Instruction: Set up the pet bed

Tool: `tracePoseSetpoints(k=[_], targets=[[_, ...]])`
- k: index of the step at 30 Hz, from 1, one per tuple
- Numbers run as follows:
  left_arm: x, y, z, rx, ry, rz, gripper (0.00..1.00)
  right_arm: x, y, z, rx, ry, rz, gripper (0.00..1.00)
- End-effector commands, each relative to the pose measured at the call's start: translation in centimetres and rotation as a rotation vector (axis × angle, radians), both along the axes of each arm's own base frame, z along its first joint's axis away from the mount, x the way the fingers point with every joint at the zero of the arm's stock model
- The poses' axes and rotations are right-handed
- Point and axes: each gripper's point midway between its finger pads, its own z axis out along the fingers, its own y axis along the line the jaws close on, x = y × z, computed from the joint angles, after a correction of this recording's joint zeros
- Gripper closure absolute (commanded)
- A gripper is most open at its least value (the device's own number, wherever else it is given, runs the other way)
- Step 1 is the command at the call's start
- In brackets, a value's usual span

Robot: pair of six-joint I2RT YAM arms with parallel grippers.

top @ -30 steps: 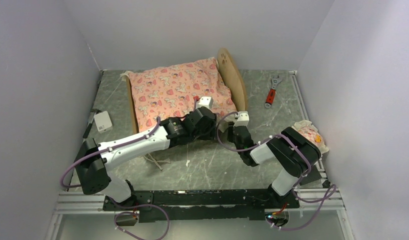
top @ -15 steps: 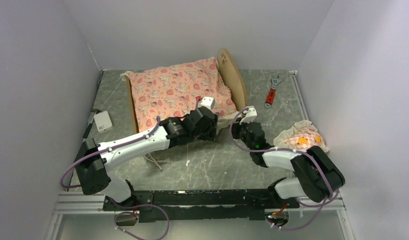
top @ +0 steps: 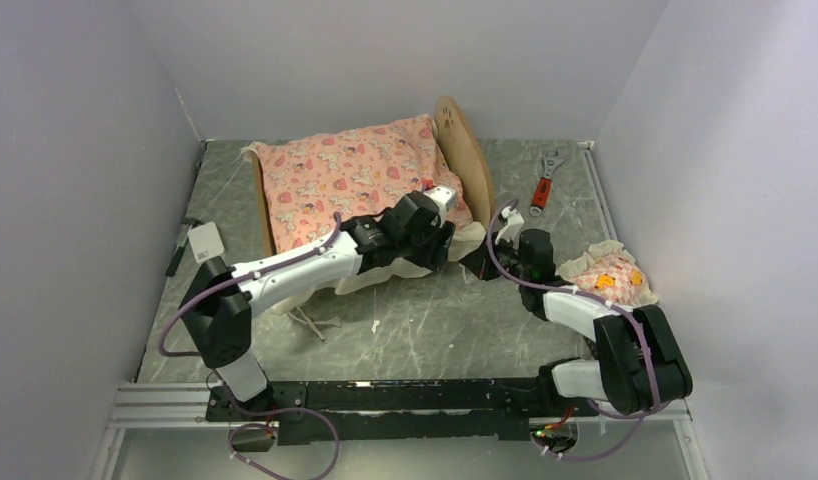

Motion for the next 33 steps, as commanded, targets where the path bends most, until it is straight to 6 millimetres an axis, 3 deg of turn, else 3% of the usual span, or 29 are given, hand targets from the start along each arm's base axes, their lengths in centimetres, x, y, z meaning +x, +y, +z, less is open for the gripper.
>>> tracePoseSetpoints(k=[1,6,8,10,14,20,26,33], targets=[[-0.3,-3.4,1.4,-0.057,-0.019,-0.167,0.42,-0.2,1.1,2.7,0.034,-0.014,0.097,1.0],[-0.2,-4.6,-1.8,-0.033,0.036,-0.189,0.51,-0.7,1.3,2.6,0.019,0.014,0.149,1.0],[1.0,-4.4,-2.6,0.003,0.018,-0.139,0.57,-1.0,1.4,2.8,0.015,0.013,0.166,1.0],[3.1,-2.9,-3.3,0.079,-0.022,-0.022,0.62,-1.3,1.4,2.9,0.014,0.013,0.181,1.0],[6.1,-1.0,-3.2,0.132,-0.084,0.144,0.65,-2.0,1.6,3.6,0.019,-0.011,0.218,1.0],[7.8,0.2,-3.0,0.136,-0.131,0.288,0.61,-3.3,2.1,5.2,0.041,-0.07,0.295,1.0],[6.0,-1.5,-0.6,-0.034,-0.146,0.173,0.51,-4.0,2.4,5.3,0.044,-0.093,0.341,1.0],[2.9,-1.9,2.6,-0.142,-0.232,-0.056,0.51,-4.2,2.6,5.0,0.015,-0.088,0.408,0.99]])
